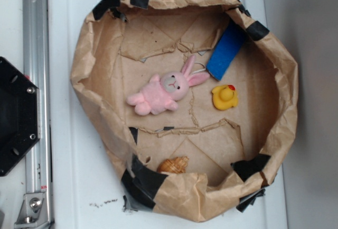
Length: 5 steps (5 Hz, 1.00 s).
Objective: Grab the yellow duck.
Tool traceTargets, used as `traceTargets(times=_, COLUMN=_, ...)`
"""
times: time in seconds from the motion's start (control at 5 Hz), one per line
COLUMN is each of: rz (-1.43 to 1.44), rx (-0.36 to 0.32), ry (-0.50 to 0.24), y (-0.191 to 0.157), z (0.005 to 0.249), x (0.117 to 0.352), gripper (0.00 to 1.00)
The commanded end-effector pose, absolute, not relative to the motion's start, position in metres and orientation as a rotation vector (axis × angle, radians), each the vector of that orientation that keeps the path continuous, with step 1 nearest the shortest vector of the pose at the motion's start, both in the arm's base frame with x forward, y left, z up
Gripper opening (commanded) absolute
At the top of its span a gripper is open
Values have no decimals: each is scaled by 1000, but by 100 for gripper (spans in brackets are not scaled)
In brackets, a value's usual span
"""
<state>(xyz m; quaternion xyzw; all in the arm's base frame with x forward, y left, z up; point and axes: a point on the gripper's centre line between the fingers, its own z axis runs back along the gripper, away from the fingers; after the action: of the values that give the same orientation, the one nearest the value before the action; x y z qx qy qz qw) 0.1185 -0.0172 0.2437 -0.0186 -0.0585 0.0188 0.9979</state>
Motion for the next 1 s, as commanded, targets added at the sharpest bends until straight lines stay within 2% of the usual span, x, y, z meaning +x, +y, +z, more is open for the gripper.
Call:
traceTargets(times=0.0, rz=38, rx=-37, ry=-117, y=-17, z=244, x=118, gripper=100)
traceTargets(times=0.2, rz=22, rx=16, ry=-290, y=-6, z=244, x=169, gripper=100)
traceTargets(times=0.4, rz=-34, rx=57, ry=-390, y=-4, z=229, x=218, gripper=100)
traceTargets(times=0.6, rz=-138, rx=89, ry=-397, y=0, z=192, x=265, gripper=100)
traceTargets(times=0.8, rz=-187, rx=135, ry=-323, y=8, z=145, x=290, gripper=100)
